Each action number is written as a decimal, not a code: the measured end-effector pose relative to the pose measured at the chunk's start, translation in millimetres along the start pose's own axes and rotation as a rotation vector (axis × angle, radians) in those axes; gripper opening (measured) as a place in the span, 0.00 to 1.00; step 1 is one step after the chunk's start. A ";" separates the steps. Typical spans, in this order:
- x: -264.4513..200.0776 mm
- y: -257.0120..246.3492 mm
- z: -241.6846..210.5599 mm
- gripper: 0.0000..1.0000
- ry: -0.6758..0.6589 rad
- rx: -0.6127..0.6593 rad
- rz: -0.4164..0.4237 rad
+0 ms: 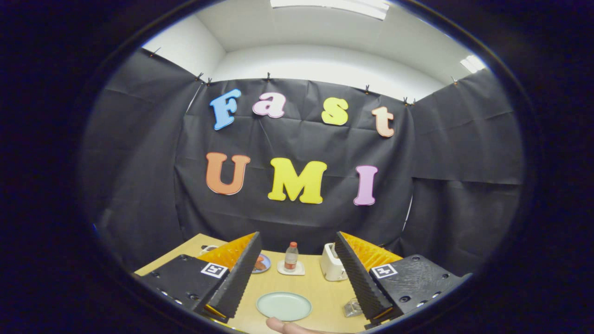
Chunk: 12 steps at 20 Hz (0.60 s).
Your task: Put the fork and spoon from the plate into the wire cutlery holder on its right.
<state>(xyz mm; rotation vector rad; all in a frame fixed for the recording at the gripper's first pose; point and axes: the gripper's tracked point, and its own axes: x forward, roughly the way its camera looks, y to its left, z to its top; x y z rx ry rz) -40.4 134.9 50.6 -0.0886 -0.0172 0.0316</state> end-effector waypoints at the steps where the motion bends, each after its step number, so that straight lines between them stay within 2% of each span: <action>1: -1.8 3.8 -3.8 0.96 0.009 -0.001 0.007; 5: -5.0 3.8 -8.9 0.96 0.018 -0.023 0.024; 12: -12.0 -9.0 -11.5 0.96 0.013 0.025 0.024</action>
